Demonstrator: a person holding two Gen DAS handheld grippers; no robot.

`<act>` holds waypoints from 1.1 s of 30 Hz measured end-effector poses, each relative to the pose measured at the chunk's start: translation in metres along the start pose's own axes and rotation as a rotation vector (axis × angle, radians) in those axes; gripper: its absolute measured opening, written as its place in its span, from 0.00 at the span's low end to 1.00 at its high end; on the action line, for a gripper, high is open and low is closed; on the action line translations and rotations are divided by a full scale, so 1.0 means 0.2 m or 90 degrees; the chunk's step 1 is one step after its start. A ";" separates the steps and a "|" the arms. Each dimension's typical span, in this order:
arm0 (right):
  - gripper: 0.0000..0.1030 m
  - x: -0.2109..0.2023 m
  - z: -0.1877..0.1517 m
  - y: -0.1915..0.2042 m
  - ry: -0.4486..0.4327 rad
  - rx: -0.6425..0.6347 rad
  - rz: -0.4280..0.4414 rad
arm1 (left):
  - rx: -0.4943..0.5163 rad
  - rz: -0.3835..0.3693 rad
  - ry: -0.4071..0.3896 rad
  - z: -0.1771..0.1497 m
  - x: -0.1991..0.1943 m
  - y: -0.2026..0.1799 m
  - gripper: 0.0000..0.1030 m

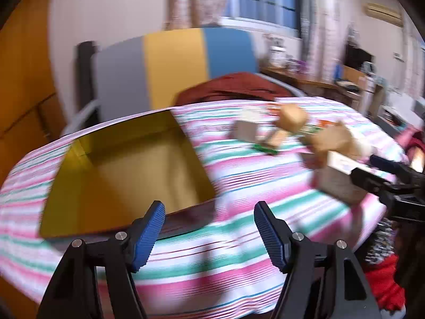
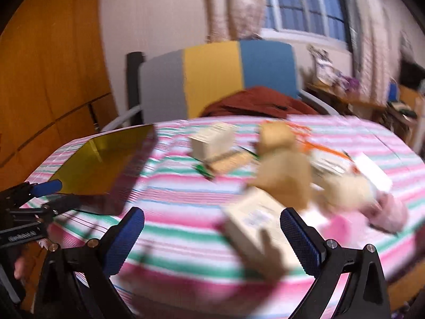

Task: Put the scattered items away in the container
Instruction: 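Swing both tools from the gold tray toward the scattered items, then grasp the white barcode box with left tool while right tool grasps brown sponge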

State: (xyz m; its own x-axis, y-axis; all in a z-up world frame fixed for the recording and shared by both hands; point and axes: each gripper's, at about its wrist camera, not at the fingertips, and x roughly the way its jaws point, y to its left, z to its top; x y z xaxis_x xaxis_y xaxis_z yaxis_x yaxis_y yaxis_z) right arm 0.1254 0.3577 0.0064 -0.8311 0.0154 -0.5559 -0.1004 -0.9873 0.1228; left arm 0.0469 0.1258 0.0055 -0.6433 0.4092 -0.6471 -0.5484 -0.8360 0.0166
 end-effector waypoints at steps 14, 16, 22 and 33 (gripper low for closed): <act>1.00 0.01 -0.10 -0.38 0.061 0.095 0.039 | 0.155 -0.242 0.034 0.10 0.20 -0.51 0.69; 1.00 -0.02 -0.10 -0.44 0.055 0.130 0.056 | 0.181 -0.292 0.052 0.08 0.22 -0.56 0.69; 1.00 -0.04 -0.07 -0.50 0.045 0.183 0.096 | 0.173 -0.345 0.109 0.05 0.36 -0.64 0.69; 1.00 0.16 -0.07 -0.35 0.109 0.209 0.185 | 0.107 -0.295 0.130 -0.06 0.38 -0.39 0.64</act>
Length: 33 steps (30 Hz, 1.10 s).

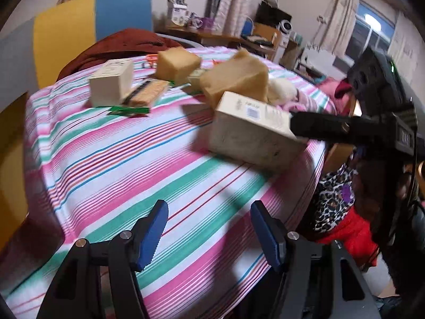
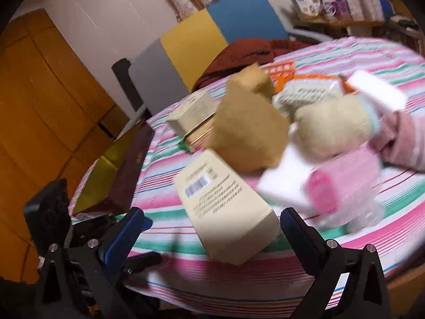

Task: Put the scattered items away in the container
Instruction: 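Grasp the white barcode box with left tool while right tool grasps brown sponge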

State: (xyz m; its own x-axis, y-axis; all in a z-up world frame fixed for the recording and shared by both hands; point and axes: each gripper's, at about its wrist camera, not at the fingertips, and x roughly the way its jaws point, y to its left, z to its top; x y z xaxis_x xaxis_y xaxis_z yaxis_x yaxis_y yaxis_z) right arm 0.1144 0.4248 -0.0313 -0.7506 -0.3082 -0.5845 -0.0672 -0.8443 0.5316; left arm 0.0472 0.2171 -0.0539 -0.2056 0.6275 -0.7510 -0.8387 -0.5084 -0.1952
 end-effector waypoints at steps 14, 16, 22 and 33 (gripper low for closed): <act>1.00 0.11 -0.02 0.21 0.028 -0.023 0.117 | -0.022 0.074 -0.035 -0.09 -0.04 0.04 0.72; 1.00 0.07 -0.04 0.17 0.019 -0.024 0.078 | -0.009 0.096 -0.036 -0.08 -0.04 0.00 0.71; 1.00 -0.09 -0.05 0.04 -0.013 -0.054 -0.063 | -0.023 0.018 -0.088 0.01 -0.15 -0.04 0.68; 1.00 -0.22 0.05 -0.01 -0.086 -0.125 -0.206 | 0.003 0.028 -0.061 0.18 -0.01 -0.17 0.70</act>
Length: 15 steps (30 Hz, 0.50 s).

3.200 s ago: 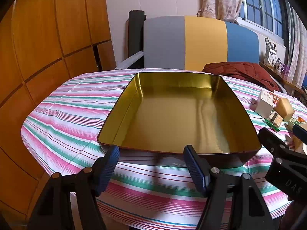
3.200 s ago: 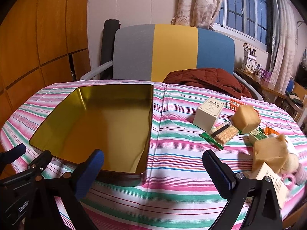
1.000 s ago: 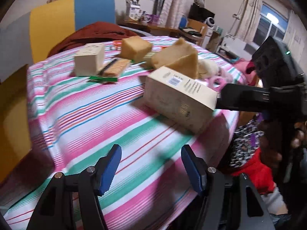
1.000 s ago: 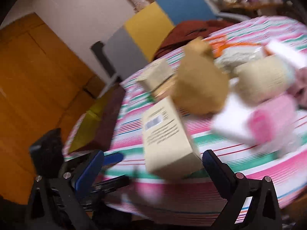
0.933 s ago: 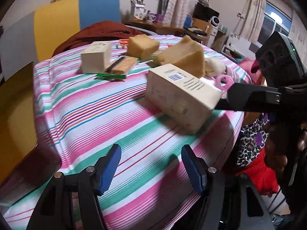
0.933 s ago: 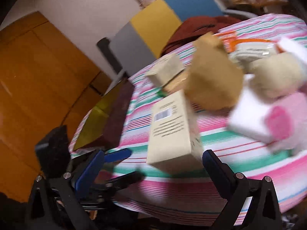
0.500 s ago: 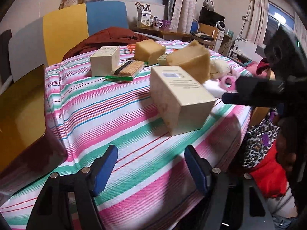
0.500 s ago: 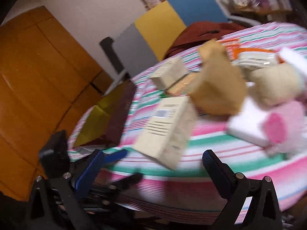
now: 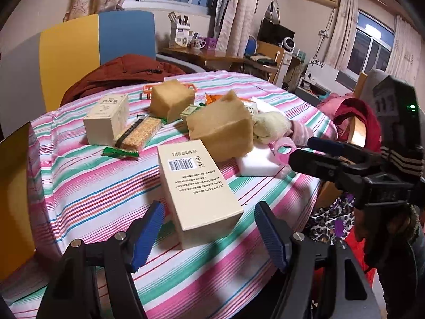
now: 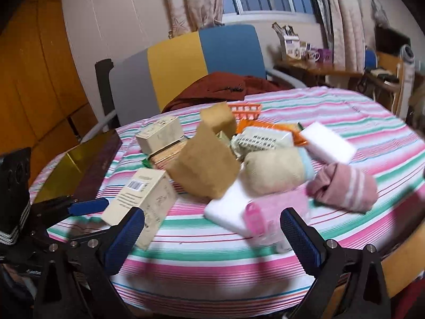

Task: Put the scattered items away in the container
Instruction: 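Grasp the white barcode box with left tool while right tool grasps brown sponge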

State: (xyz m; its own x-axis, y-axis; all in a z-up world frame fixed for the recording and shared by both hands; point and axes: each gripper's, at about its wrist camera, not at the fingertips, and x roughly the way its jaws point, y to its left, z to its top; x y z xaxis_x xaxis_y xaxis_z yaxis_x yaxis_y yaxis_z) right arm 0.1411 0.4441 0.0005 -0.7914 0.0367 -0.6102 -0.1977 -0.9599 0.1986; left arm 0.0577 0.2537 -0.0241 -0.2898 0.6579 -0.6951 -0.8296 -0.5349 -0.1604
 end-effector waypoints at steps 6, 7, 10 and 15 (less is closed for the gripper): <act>1.00 0.04 0.02 0.02 0.007 -0.026 0.007 | -0.009 0.021 0.005 0.00 0.09 0.03 0.69; 1.00 0.06 0.04 0.02 0.008 -0.035 0.008 | -0.007 0.024 0.007 0.00 0.11 0.04 0.64; 1.00 0.09 0.09 0.04 0.005 -0.051 0.015 | -0.008 0.025 0.005 -0.01 0.12 0.06 0.58; 1.00 0.16 0.19 0.05 0.002 -0.086 0.020 | -0.019 0.039 -0.022 -0.02 0.03 0.11 0.53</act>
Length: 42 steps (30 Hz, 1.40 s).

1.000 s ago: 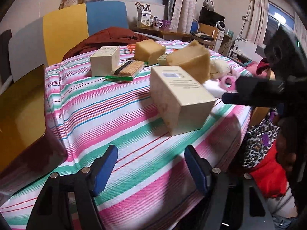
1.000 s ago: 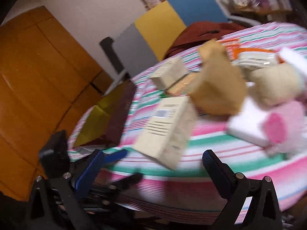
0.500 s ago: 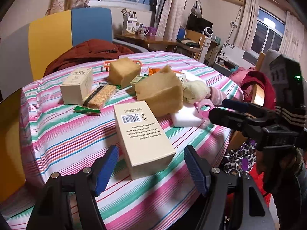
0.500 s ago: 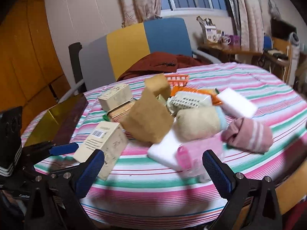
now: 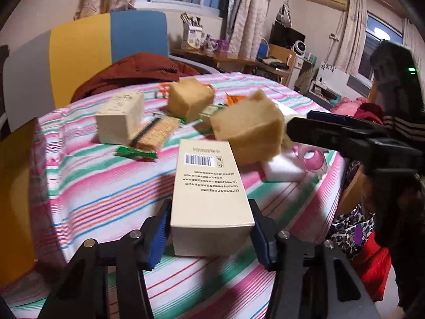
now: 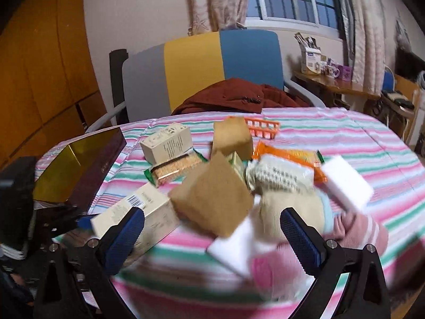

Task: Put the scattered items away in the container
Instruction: 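Grasp the white barcode box with left tool while right tool grasps brown sponge, then carry box and sponge into the gold tray and open both tools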

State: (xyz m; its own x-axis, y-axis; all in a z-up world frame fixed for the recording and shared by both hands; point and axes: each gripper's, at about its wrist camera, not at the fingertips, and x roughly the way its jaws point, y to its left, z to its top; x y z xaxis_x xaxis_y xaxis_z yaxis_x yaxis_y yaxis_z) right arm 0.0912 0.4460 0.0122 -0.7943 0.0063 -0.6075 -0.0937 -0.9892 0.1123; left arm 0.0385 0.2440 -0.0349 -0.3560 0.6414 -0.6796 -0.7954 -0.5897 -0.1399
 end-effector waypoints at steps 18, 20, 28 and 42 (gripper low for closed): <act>0.89 0.37 0.11 0.11 0.096 -0.195 -0.010 | -0.003 0.029 0.018 -0.03 0.08 0.09 0.50; 0.74 0.37 0.10 0.11 0.095 -0.193 0.004 | -0.003 0.029 0.014 -0.04 0.08 0.09 0.50; 0.69 0.34 0.07 0.16 0.078 -0.183 -0.011 | -0.004 0.043 0.001 -0.06 0.03 0.07 0.49; 0.69 0.23 0.20 0.40 0.007 -0.086 0.065 | -0.074 0.139 -0.080 -0.04 -0.36 0.30 0.49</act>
State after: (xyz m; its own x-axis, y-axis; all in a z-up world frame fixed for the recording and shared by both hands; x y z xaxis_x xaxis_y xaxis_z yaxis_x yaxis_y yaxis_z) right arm 0.0229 0.3727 0.0247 -0.7884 -0.0965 -0.6075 0.0691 -0.9953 0.0683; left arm 0.0217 0.1581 0.0003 -0.5765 0.5449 -0.6089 -0.6341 -0.7684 -0.0872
